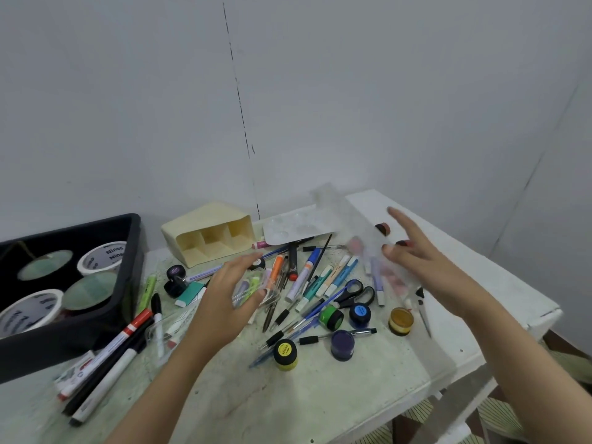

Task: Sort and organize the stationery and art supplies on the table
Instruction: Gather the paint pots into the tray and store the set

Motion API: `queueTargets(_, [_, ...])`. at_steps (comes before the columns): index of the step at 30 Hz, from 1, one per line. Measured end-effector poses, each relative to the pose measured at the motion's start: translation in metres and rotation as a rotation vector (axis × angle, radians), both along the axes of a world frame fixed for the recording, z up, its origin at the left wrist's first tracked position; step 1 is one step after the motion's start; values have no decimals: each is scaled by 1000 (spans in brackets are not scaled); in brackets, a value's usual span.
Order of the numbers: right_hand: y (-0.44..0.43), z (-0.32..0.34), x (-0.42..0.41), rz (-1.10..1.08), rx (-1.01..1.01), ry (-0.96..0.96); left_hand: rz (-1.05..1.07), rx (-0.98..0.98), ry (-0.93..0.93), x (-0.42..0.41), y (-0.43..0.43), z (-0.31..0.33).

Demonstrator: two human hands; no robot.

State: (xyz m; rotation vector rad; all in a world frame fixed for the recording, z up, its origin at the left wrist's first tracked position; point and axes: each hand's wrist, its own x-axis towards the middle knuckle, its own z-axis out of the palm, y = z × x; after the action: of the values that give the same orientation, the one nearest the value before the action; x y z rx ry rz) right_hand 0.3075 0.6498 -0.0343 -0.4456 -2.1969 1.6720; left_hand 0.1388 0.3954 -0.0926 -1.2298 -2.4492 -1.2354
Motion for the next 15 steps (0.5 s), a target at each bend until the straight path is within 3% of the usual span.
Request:
queueTargets(5, [-11, -5, -9, 461, -402, -142, 18, -44, 103, -5, -5, 18])
queueTargets(9, [-16, -8, -20, 720, -527, -317, -22, -162, 184, -7, -16, 28])
queueTargets(15, [-24, -13, -29, 741, -559, -364, -143, -292, 25, -2, -38, 28])
